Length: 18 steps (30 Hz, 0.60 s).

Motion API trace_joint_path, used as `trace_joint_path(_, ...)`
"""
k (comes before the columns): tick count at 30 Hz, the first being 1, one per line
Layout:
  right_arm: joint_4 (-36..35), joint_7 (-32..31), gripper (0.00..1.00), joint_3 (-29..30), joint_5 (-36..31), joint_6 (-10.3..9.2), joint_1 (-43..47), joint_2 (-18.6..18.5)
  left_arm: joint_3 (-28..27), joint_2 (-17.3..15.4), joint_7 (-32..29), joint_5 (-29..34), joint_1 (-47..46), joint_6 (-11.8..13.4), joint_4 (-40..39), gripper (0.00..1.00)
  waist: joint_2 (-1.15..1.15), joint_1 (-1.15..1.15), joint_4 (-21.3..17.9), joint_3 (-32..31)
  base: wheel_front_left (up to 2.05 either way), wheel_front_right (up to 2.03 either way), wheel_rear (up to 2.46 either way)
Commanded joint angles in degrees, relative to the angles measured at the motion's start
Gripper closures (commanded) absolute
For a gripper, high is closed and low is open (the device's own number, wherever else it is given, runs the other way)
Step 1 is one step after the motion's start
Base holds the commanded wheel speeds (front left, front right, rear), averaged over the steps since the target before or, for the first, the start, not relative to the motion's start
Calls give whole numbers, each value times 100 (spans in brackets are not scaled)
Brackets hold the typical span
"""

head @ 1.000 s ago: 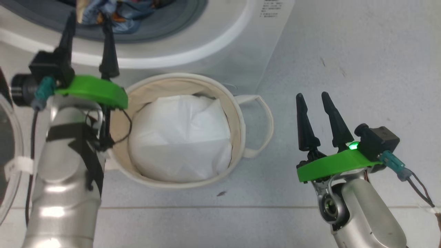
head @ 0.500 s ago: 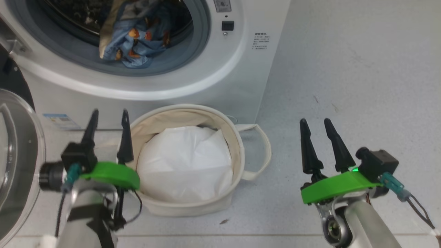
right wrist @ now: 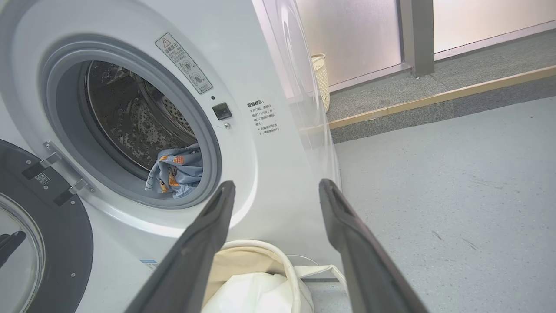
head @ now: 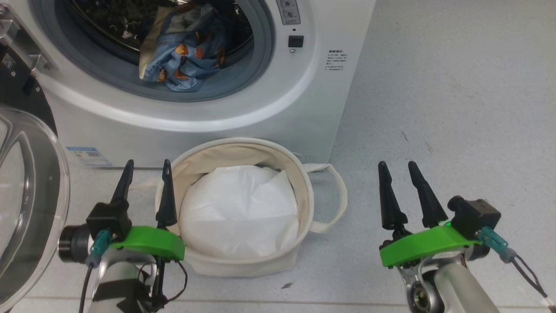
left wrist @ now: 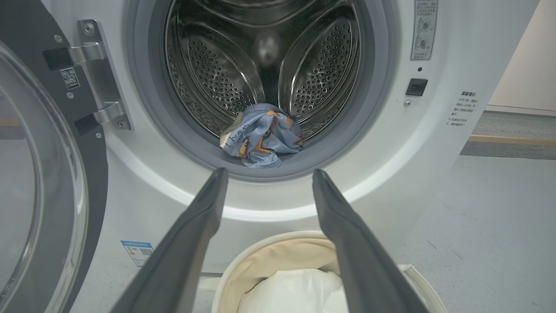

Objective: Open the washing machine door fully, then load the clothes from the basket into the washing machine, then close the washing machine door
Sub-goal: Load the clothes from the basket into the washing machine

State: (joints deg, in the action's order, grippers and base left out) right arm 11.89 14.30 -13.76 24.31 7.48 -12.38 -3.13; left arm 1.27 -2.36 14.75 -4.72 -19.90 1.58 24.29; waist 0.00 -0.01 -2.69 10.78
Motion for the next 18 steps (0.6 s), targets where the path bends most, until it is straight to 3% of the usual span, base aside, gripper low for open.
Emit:
trace_joint_path(1,-166,70,0,-144,-1,1,-62,25,-128,-62,25,-8,-27,35,-233,0,0,1,-3,-5,0,0,0)
trace_joint_path(18,-101,70,0,-234,11,1,27,25,-52,-54,25,58,42,63,-215,0,0,1,-90,-124,0,0,0)
